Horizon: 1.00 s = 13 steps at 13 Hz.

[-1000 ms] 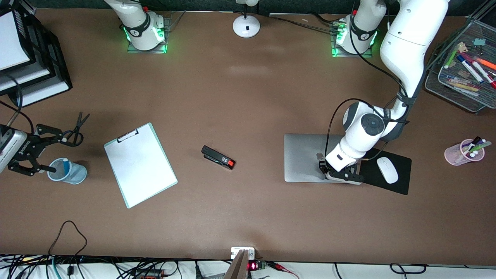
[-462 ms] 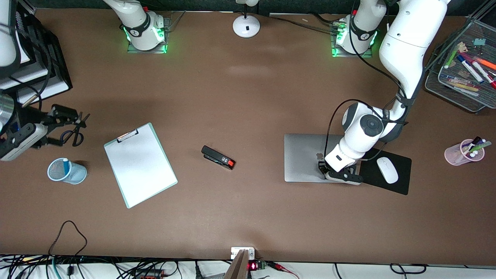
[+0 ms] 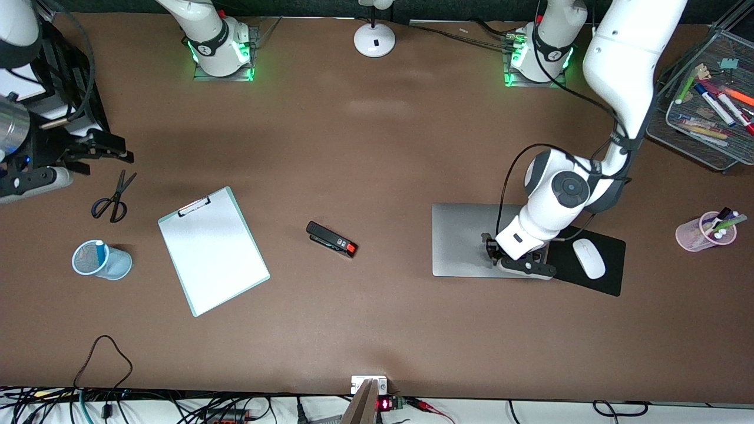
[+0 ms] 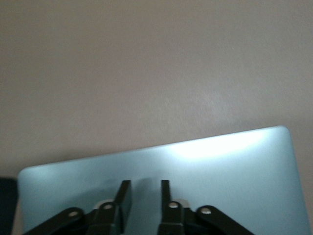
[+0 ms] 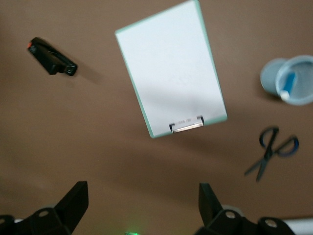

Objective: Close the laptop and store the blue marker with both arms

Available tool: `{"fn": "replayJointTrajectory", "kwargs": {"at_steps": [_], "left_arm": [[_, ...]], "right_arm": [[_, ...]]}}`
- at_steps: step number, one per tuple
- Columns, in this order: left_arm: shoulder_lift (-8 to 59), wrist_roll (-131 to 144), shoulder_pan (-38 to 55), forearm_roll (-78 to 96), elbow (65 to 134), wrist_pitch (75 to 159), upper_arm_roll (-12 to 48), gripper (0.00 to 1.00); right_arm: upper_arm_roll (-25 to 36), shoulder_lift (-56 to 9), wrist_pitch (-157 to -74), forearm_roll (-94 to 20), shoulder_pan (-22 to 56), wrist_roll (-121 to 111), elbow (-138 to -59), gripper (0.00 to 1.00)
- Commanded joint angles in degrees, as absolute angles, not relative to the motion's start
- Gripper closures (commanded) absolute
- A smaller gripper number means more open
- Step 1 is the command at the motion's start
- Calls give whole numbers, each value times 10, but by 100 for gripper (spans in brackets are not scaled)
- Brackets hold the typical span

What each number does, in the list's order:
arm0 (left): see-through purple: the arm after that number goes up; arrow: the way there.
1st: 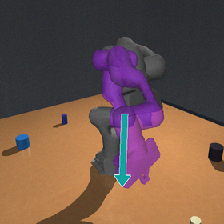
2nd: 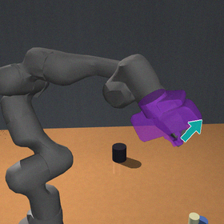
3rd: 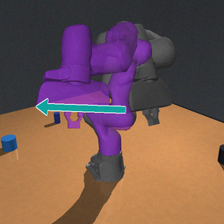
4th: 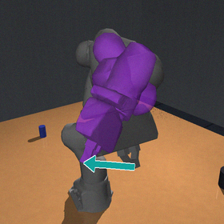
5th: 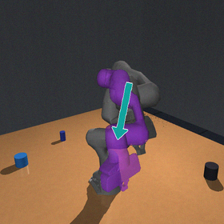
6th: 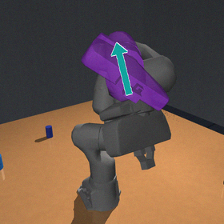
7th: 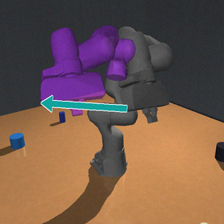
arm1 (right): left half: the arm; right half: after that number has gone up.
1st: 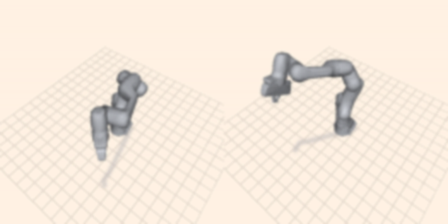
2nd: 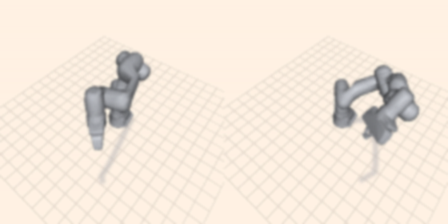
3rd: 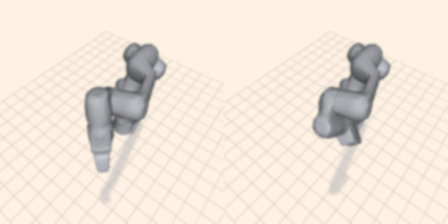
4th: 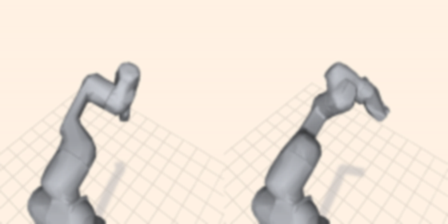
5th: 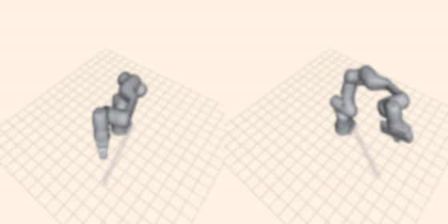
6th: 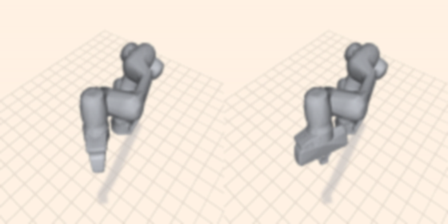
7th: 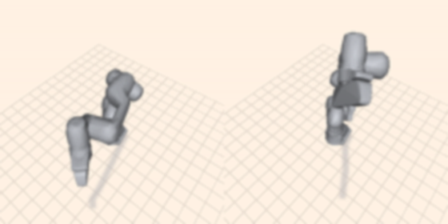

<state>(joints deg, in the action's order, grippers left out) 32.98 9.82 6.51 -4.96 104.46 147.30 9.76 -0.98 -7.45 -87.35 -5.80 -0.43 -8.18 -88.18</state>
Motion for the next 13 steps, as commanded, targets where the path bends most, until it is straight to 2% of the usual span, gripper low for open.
{"fn": "replayJointTrajectory", "kwargs": {"at_steps": [1, 5, 8, 11, 13], "left_arm": [[270, 105, 69, -66, 1049, 1364, 101, 0], [200, 97, 68, -66, 1043, 1219, 112, 0], [154, 95, 67, -65, 1021, 1120, 117, 0], [132, 46, 61, -55, 961, 997, 121, 0], [103, 39, 59, -54, 948, 949, 121, 0]], "right_arm": [[-8, -31, -875, -36, 16, -15, -927, 0], [-8, 14, -890, -25, 13, 8, -968, 0], [-8, 93, -987, -23, 12, 8, -1090, 0], [-8, 89, -991, -16, 9, 7, -1087, 0], [-4, 88, -993, -10, 5, 7, -1073, 0]]}}
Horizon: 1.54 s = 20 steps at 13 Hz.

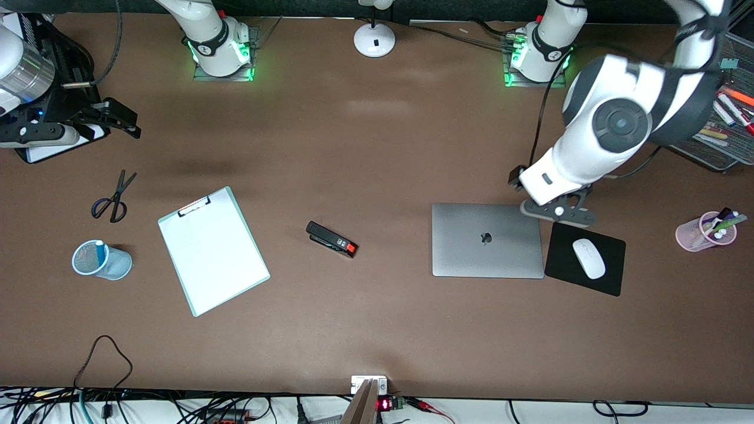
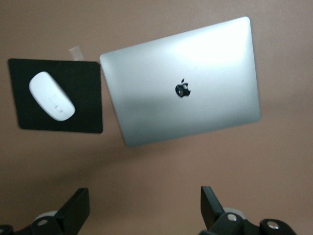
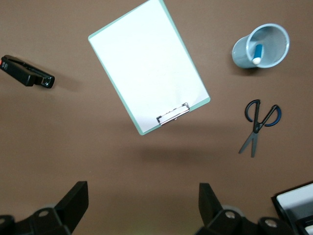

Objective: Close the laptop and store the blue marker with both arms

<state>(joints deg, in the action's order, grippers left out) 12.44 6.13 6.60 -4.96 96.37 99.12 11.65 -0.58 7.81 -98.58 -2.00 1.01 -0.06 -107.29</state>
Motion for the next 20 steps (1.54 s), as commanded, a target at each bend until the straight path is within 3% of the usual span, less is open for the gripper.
{"fn": "replayJointTrajectory", "kwargs": {"at_steps": [1, 5, 8, 11, 16, 20], "left_arm": [[85, 33, 59, -49, 948, 931, 120, 0], [23, -9, 5, -4, 948, 876, 117, 0], [-18, -8, -9, -5, 948, 841, 113, 0], [-33, -13, -18, -5, 950, 838, 106, 0], [-28, -55, 27, -10, 936, 846, 35, 0], [-32, -29, 25, -11, 935, 846, 34, 0]], "right_arm": [[-5, 88, -992, -4, 7, 7, -1071, 0], [-5, 54, -971, -4, 7, 2, -992, 0], [-5, 51, -955, -7, 9, 6, -984, 0], [-4, 44, -955, -13, 5, 1, -973, 0], [-4, 41, -953, -12, 5, 2, -972, 0], [-4, 40, -944, -8, 5, 2, -972, 0]]}}
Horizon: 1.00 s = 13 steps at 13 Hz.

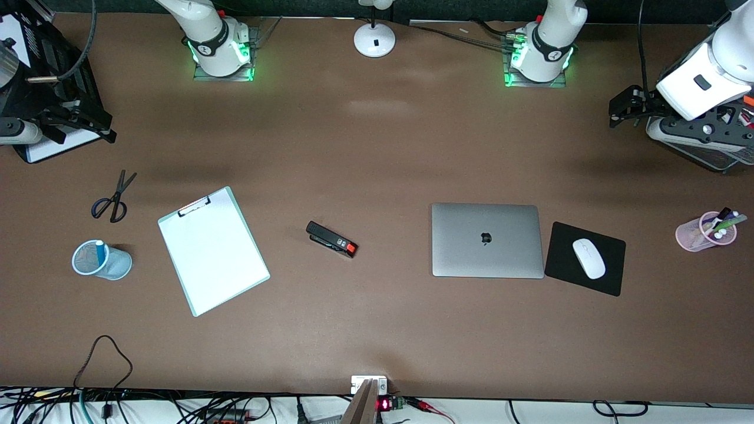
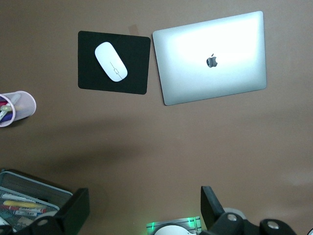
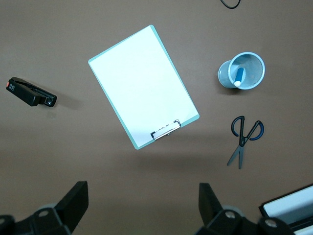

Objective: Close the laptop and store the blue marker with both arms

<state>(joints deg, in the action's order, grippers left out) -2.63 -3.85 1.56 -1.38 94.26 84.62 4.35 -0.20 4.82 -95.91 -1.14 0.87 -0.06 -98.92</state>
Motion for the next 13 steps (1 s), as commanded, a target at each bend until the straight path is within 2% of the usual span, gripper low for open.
{"fn": "replayJointTrajectory", "kwargs": {"at_steps": [1, 13], "left_arm": [[-33, -23, 25, -12, 936, 846, 33, 0], [-33, -11, 31, -12, 936, 846, 27, 0]], "right_arm": [[-4, 40, -944, -8, 5, 1, -971, 0], [-4, 32, -944, -11, 5, -1, -970, 0]]}}
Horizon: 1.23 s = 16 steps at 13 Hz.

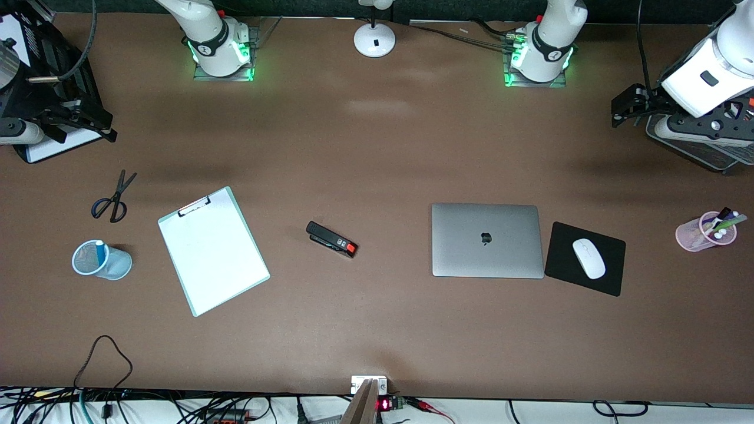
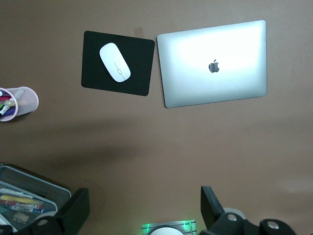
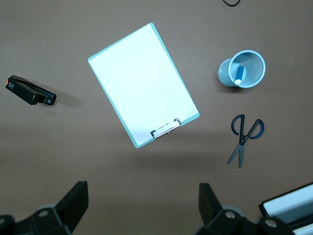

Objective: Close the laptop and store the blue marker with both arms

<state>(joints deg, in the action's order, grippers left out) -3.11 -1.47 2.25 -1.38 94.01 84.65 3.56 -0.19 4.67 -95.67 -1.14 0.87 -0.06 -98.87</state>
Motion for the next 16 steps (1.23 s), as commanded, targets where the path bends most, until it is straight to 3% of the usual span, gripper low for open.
{"fn": "replayJointTrajectory", "kwargs": {"at_steps": [1, 13, 16], "left_arm": [[-34, -11, 31, -11, 936, 846, 26, 0], [-34, -13, 23, -11, 938, 846, 26, 0], [-40, -14, 39, -9, 940, 847, -7, 0]], "right_arm": [[-4, 29, -943, -12, 4, -1, -966, 0], [-4, 19, -930, -11, 6, 1, -947, 0], [-4, 19, -929, -8, 7, 3, -947, 0]]}}
